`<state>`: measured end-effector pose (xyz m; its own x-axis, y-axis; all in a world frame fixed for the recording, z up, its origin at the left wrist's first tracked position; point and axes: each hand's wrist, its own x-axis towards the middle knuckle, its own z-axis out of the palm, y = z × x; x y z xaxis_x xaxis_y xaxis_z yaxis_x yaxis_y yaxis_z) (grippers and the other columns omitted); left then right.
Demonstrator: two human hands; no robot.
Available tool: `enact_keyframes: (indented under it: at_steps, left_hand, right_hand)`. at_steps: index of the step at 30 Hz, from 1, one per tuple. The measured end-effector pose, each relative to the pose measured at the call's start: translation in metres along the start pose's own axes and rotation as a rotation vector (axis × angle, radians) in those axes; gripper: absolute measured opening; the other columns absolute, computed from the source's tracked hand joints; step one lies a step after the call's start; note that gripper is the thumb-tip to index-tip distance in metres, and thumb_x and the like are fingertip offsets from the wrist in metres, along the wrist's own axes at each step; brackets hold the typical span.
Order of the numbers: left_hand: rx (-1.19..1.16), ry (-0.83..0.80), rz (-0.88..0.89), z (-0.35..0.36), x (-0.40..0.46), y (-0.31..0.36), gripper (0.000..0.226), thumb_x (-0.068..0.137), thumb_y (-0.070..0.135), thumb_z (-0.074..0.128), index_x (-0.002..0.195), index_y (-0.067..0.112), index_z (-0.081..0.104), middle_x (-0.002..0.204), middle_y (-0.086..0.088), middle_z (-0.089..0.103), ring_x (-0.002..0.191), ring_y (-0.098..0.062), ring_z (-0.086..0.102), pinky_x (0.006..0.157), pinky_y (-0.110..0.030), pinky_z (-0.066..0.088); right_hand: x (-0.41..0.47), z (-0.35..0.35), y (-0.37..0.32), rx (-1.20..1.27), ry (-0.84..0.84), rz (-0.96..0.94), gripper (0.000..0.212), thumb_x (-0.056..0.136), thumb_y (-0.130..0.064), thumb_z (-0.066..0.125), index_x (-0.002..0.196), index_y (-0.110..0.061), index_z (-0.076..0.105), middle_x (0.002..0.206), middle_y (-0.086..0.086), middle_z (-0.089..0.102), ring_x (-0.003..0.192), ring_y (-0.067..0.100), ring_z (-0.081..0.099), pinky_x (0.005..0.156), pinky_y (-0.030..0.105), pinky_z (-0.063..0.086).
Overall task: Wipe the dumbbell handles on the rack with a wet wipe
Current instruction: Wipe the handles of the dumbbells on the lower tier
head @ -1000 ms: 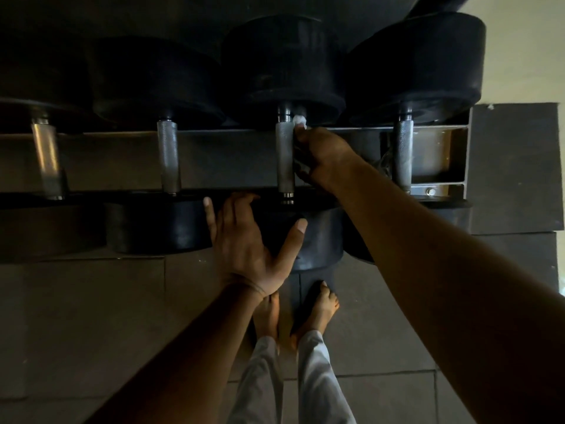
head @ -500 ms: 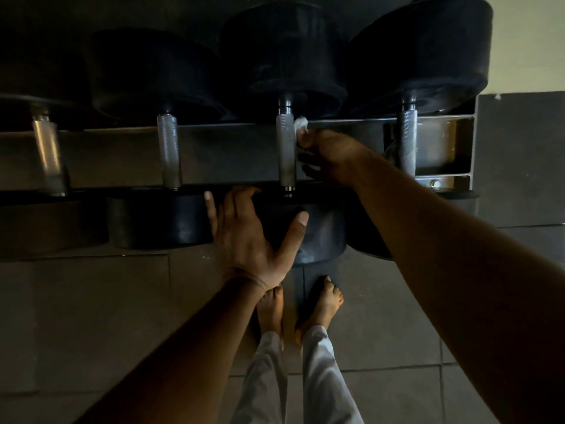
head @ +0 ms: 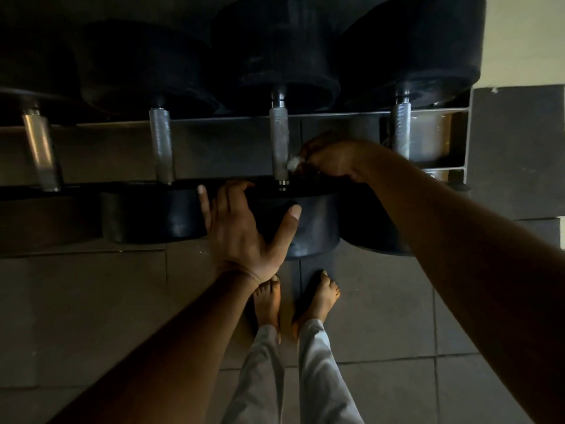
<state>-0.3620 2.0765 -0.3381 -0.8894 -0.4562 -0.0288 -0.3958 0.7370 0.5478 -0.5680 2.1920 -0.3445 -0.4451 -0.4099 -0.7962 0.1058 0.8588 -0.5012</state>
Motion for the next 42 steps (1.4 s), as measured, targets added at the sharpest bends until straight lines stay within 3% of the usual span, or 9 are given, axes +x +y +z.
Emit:
enact_keyframes:
  at_steps: [3,6,9,12,17,26,30,39,42]
  left_hand:
    - [-0.001,-0.005,-0.004,-0.001,0.000,0.000,0.082,0.090,0.076,0.052,0.128,0.003,0.058,0.127,-0.010,0.064,0.134,-0.030,0.057,0.133,-0.057,0.007]
    - [-0.007,-0.005,-0.005,-0.001,0.000,0.001,0.082,0.090,0.075,0.053,0.130,0.004,0.058,0.128,-0.009,0.065,0.135,-0.030,0.056,0.132,-0.058,0.007]
    - [-0.012,-0.003,-0.011,-0.001,0.000,0.000,0.079,0.090,0.075,0.054,0.128,0.006,0.058,0.127,-0.008,0.064,0.134,-0.029,0.057,0.132,-0.058,0.006]
    - [-0.016,-0.001,-0.009,0.001,0.000,-0.001,0.077,0.089,0.075,0.055,0.126,0.008,0.059,0.127,-0.006,0.064,0.135,-0.027,0.056,0.132,-0.057,0.006]
    - [-0.029,0.035,0.006,0.002,-0.001,-0.003,0.077,0.090,0.076,0.055,0.125,0.008,0.060,0.125,-0.006,0.065,0.133,-0.028,0.058,0.132,-0.058,0.008]
    - [-0.067,0.025,-0.018,-0.001,-0.001,-0.001,0.084,0.089,0.082,0.052,0.129,0.009,0.059,0.127,-0.005,0.066,0.134,-0.025,0.058,0.134,-0.052,0.008]
    - [-0.150,-0.088,-0.100,-0.014,-0.008,-0.002,0.100,0.084,0.087,0.050,0.151,0.014,0.044,0.157,-0.007,0.049,0.157,-0.026,0.024,0.134,-0.047,0.013]
    - [-0.111,-0.234,-0.103,-0.025,-0.009,-0.013,0.107,0.082,0.093,0.042,0.161,0.022,0.031,0.169,-0.001,0.033,0.163,-0.027,0.012,0.132,-0.041,0.014]
    - [-0.112,-0.244,-0.111,-0.026,-0.008,-0.013,0.105,0.082,0.093,0.043,0.159,0.022,0.032,0.168,-0.001,0.035,0.162,-0.026,0.012,0.130,-0.038,0.012]
  right_hand:
    - [-0.008,0.000,-0.003,-0.138,-0.037,-0.037,0.005,0.094,-0.027,0.072,0.098,-0.026,0.073,0.108,-0.001,0.070,0.100,0.015,0.065,0.090,0.031,0.054]
    - [-0.015,-0.006,-0.005,-0.232,-0.008,-0.084,0.013,0.094,-0.029,0.073,0.103,-0.020,0.076,0.107,-0.001,0.072,0.095,0.013,0.066,0.084,0.029,0.055]
    - [-0.022,-0.017,-0.012,-0.234,0.161,-0.213,0.022,0.093,-0.032,0.075,0.108,-0.016,0.079,0.106,-0.001,0.075,0.099,0.009,0.068,0.095,0.032,0.054]
    - [-0.029,-0.023,-0.027,-0.063,0.443,-0.358,0.015,0.088,-0.042,0.079,0.101,-0.034,0.078,0.090,-0.019,0.072,0.083,-0.012,0.063,0.085,0.013,0.050]
    - [-0.018,-0.009,-0.052,-0.573,0.659,-0.534,0.029,0.100,-0.052,0.056,0.123,-0.042,0.071,0.117,-0.009,0.074,0.107,0.018,0.068,0.085,0.029,0.049]
    - [-0.018,-0.006,-0.067,-0.998,0.556,-0.469,0.036,0.107,-0.050,0.039,0.134,-0.037,0.059,0.114,0.005,0.069,0.100,0.029,0.066,0.073,0.033,0.037]
    - [-0.016,-0.007,-0.074,-1.057,0.434,-0.453,0.033,0.107,-0.046,0.039,0.134,-0.037,0.056,0.117,0.005,0.068,0.102,0.030,0.066,0.073,0.036,0.040]
    - [-0.009,-0.016,-0.080,-1.141,0.172,-0.429,0.034,0.105,-0.032,0.046,0.139,-0.030,0.053,0.138,0.005,0.062,0.124,0.033,0.060,0.101,0.048,0.049]
    - [-0.005,-0.005,-0.080,-1.150,0.227,-0.463,0.029,0.104,-0.023,0.048,0.129,-0.016,0.062,0.127,0.015,0.065,0.114,0.039,0.061,0.094,0.047,0.049]
